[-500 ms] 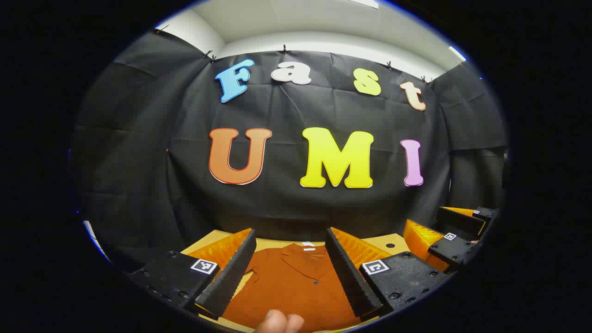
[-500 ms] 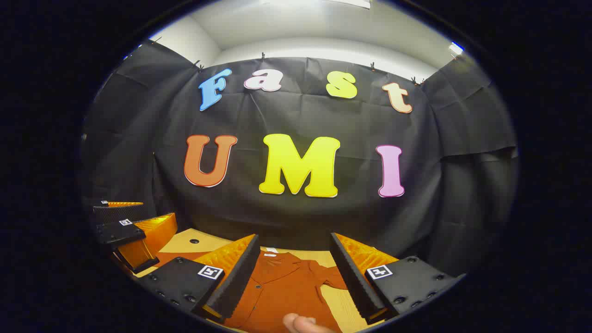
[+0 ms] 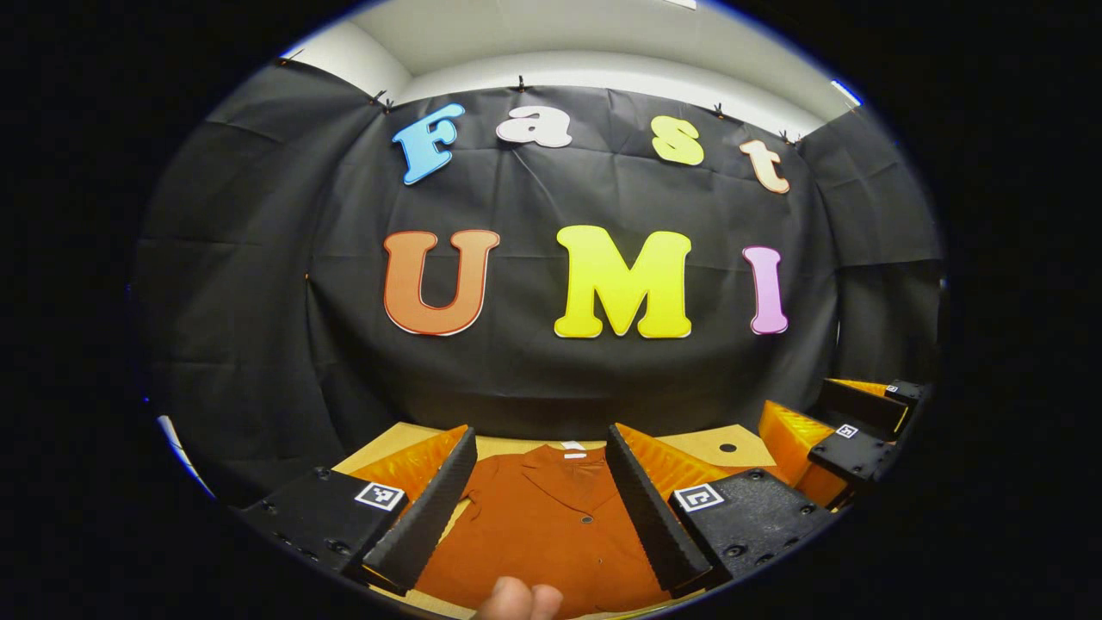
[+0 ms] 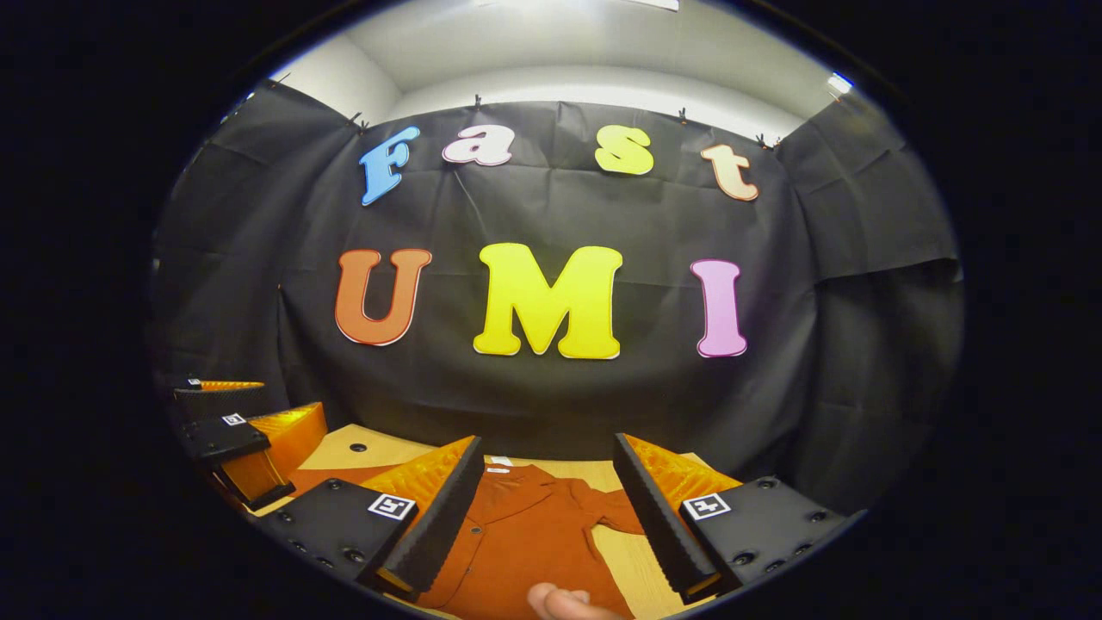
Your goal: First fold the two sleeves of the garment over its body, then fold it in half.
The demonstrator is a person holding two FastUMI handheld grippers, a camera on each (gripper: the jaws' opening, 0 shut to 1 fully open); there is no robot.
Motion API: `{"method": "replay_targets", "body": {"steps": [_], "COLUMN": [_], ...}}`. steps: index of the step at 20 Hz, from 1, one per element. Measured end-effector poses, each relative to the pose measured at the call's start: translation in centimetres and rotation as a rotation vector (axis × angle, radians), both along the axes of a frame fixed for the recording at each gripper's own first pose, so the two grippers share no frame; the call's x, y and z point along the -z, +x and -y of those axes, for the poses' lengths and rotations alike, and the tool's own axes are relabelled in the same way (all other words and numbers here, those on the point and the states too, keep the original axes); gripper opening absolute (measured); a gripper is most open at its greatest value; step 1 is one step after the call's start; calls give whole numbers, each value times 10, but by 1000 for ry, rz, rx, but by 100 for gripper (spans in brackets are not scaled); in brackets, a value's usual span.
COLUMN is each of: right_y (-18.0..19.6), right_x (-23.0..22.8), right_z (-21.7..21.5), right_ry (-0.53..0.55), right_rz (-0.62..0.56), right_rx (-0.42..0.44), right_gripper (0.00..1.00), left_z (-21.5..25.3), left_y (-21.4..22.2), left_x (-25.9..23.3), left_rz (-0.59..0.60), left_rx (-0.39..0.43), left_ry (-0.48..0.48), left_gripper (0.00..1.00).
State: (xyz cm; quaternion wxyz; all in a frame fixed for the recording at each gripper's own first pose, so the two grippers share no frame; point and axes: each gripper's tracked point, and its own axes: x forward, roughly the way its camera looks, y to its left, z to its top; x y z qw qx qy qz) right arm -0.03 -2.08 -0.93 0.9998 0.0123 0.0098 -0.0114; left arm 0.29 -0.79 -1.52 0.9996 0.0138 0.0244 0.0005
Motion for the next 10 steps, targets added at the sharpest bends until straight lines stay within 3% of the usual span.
{"method": "replay_targets", "body": {"steps": [6, 10], "right_y": [5, 31], "right_x": [13, 28], "right_z": [15, 66], "right_ry": [22, 24], "right_rz": [-30, -65], "right_rx": [21, 136], "right_gripper": [96, 96], "left_z": [5, 10], "left_y": [3, 7], "left_x": [8, 23], "left_rz": [-29, -87], "left_rx": [5, 1], "left_ry": [14, 27], "left_gripper": [98, 98]}}
